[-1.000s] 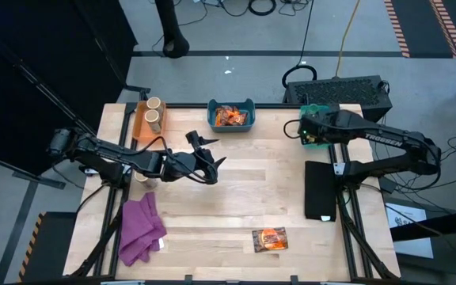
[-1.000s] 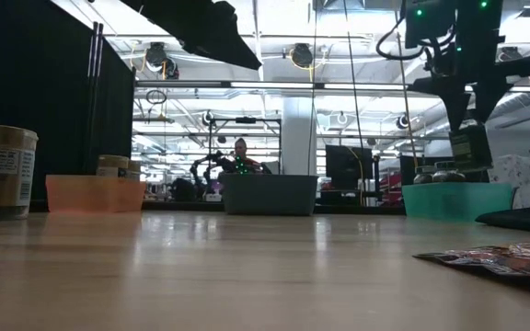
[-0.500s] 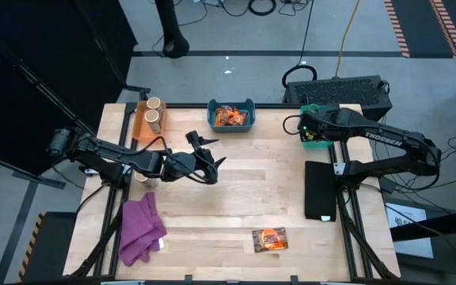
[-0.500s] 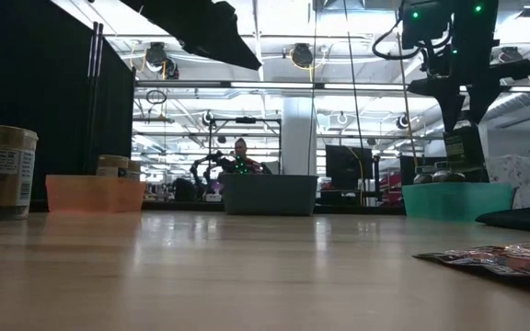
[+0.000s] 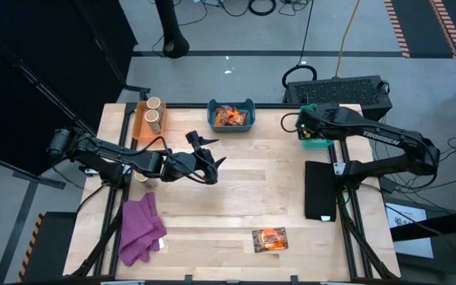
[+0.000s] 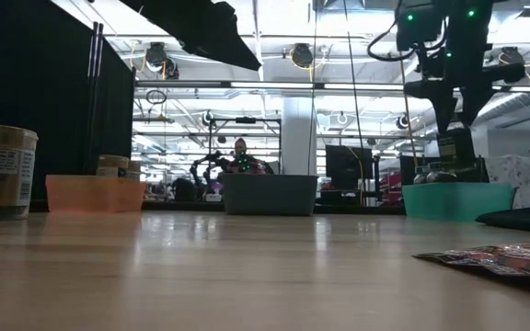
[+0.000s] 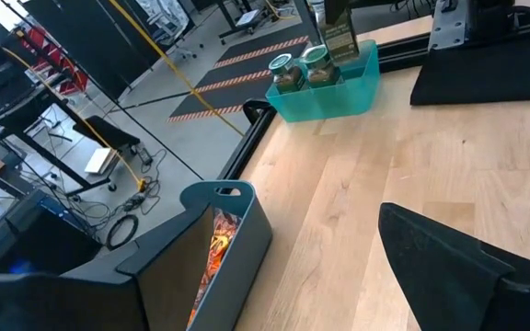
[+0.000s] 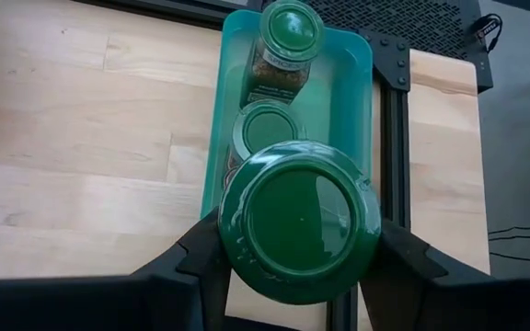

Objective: Sort spices by type
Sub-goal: Put the green seasoning bottle into the light blue bin

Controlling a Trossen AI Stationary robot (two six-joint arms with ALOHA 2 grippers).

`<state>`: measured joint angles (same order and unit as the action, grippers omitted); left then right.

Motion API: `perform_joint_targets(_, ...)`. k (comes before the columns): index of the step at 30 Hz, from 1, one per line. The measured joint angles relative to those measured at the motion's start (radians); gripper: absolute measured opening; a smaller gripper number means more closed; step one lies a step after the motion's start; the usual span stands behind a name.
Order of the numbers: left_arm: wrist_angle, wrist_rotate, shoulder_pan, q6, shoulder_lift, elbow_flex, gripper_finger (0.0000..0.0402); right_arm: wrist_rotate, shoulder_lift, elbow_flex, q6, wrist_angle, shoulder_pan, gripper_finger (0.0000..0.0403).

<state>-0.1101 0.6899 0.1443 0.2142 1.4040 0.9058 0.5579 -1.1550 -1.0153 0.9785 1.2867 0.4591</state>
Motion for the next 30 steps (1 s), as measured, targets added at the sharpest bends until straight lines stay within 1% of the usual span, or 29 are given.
perform_joint_targets(8, 0.025, 0.000, 0.000, -0.001, 0.000, 0.000, 0.0316, 0.007, -0.036, 0.004, 0.001, -0.011, 0.000, 0.0163)
perform_joint_targets(12, 0.024, 0.000, 0.000, -0.001, 0.001, 0.000, 0.0316, 0.013, -0.034, 0.064, -0.001, -0.072, -0.001, 0.0163)
perform_joint_targets(16, 0.023, 0.000, 0.000, -0.001, 0.001, 0.000, 0.0316, 0.016, -0.031, 0.129, 0.015, -0.093, 0.000, 0.0163)
perform_joint_targets(21, 0.022, 0.000, 0.000, -0.001, 0.001, 0.000, 0.0315, 0.016, -0.031, 0.166, 0.021, -0.126, 0.006, 0.0163)
perform_joint_targets(25, 0.022, 0.000, 0.000, -0.001, 0.001, 0.000, 0.0315, 0.008, -0.031, 0.167, 0.000, -0.160, 0.031, 0.0163)
perform_joint_targets(30, 0.022, 0.000, 0.000, -0.001, 0.001, 0.000, 0.0315, -0.044, -0.031, 0.167, -0.037, -0.184, 0.075, 0.0163)
